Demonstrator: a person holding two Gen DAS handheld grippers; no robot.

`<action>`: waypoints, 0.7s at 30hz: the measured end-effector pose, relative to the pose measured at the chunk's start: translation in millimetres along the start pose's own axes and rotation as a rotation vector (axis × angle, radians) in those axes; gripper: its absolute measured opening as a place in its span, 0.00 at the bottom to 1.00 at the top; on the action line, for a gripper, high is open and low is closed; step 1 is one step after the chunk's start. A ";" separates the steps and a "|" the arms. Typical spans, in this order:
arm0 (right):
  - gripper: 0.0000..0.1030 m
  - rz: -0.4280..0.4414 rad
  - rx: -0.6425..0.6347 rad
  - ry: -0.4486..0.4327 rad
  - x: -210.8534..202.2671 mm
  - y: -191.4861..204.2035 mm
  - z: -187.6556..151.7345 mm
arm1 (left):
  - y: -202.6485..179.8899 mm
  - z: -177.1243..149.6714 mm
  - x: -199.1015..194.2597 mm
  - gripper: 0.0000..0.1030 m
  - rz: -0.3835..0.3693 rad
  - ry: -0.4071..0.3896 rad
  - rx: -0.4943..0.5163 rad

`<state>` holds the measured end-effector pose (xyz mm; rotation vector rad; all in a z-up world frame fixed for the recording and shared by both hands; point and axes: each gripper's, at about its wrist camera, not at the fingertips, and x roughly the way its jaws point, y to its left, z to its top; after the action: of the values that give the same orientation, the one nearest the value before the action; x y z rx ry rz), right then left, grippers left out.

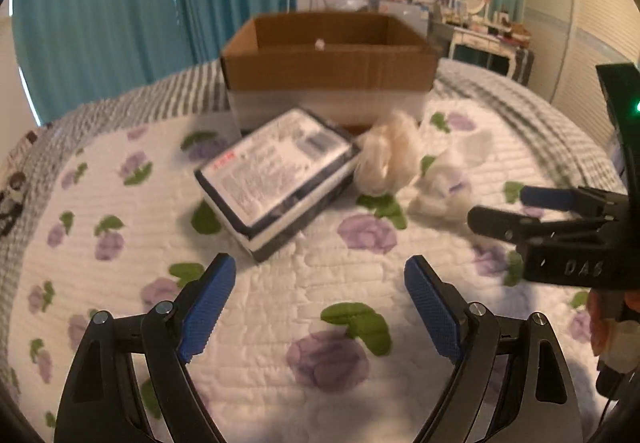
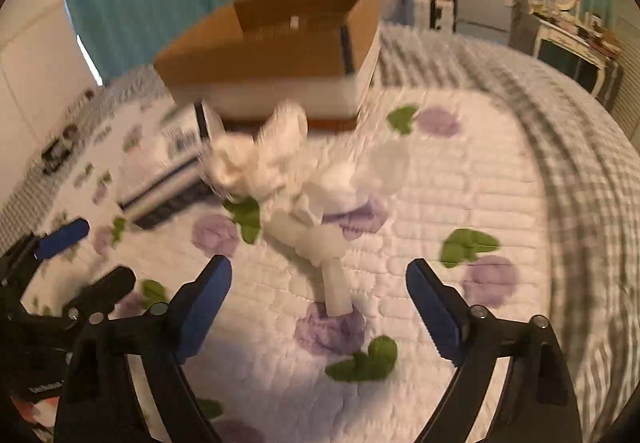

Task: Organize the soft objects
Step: 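Grasp a white rolled cloth with the right gripper while the left grasps crumpled white tissue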

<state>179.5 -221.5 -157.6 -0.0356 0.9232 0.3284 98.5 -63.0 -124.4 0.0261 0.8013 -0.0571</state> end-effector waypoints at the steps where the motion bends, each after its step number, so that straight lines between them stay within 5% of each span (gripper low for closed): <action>1: 0.77 0.003 -0.008 0.013 7.1 0.0 0.6 | 2.4 -0.4 8.5 0.85 -0.001 0.011 -0.007; 9: 0.31 0.046 -0.029 0.074 40.5 -9.7 2.1 | 3.4 1.2 30.0 0.85 -0.041 0.036 -0.027; 14: 0.29 0.096 -0.112 0.110 25.2 -16.3 1.5 | -9.7 8.1 25.6 0.85 -0.057 0.014 -0.008; 21: 0.24 0.016 -0.124 0.082 -10.7 -50.4 10.1 | -53.7 25.4 20.9 0.85 -0.093 0.003 0.040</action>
<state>196.3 -270.4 -148.6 -0.1565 0.9837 0.4012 128.0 -118.6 -121.8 0.0263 0.8043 -0.1612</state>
